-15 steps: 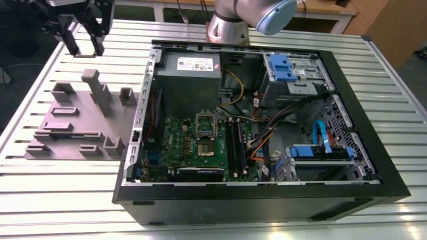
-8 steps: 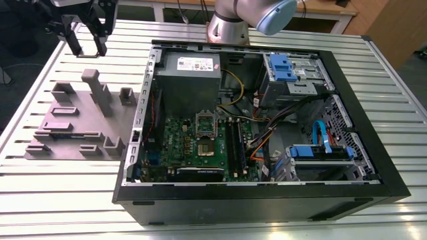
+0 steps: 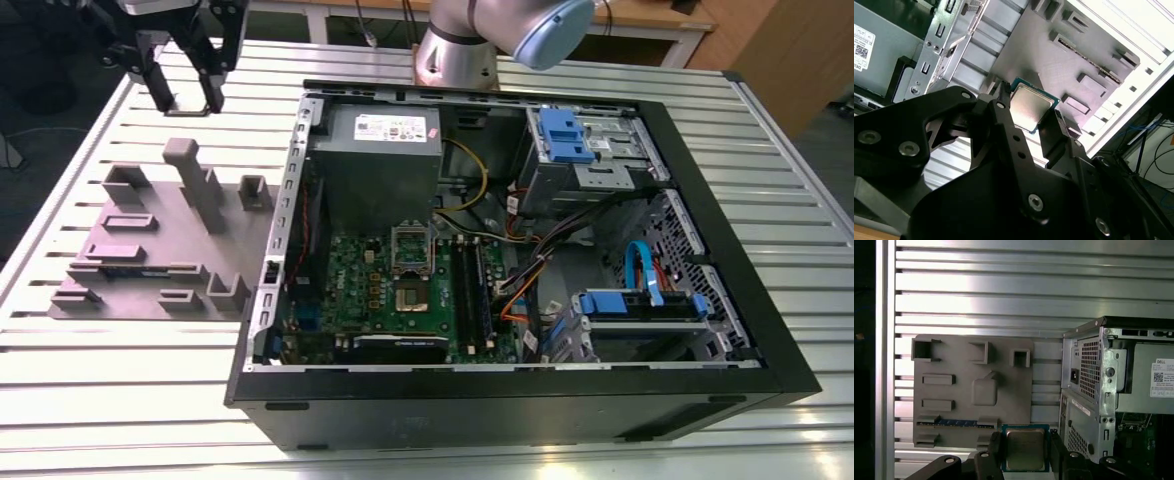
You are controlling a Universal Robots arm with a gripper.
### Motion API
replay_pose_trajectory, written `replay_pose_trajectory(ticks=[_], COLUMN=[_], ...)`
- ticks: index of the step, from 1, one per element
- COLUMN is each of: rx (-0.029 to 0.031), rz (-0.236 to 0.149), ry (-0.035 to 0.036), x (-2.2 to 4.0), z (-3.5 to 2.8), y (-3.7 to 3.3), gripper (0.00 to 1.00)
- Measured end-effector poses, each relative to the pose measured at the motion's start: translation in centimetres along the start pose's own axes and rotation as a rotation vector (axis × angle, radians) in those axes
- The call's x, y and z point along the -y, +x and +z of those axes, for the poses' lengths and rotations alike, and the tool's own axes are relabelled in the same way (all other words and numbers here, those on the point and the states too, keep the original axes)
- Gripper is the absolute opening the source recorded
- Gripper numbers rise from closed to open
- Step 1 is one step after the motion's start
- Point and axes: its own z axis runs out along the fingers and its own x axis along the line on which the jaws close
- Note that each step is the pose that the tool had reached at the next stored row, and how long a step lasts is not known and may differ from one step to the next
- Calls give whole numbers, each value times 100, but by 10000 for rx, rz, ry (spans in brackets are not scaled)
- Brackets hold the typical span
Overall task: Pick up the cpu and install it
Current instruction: 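Pick up the cpu and move it towards the insertion slot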
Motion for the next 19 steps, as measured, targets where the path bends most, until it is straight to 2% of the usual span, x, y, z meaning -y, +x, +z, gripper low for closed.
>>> replay_pose_trajectory(ticks=[6, 12, 14, 19], rx=[0, -2, 0, -1], rz=[0, 0, -1, 0], ry=[1, 2, 0, 1], x=[1, 2, 4, 6], z=[1, 2, 4, 11], y=[-45, -152, -217, -441], gripper=[47, 47, 47, 47])
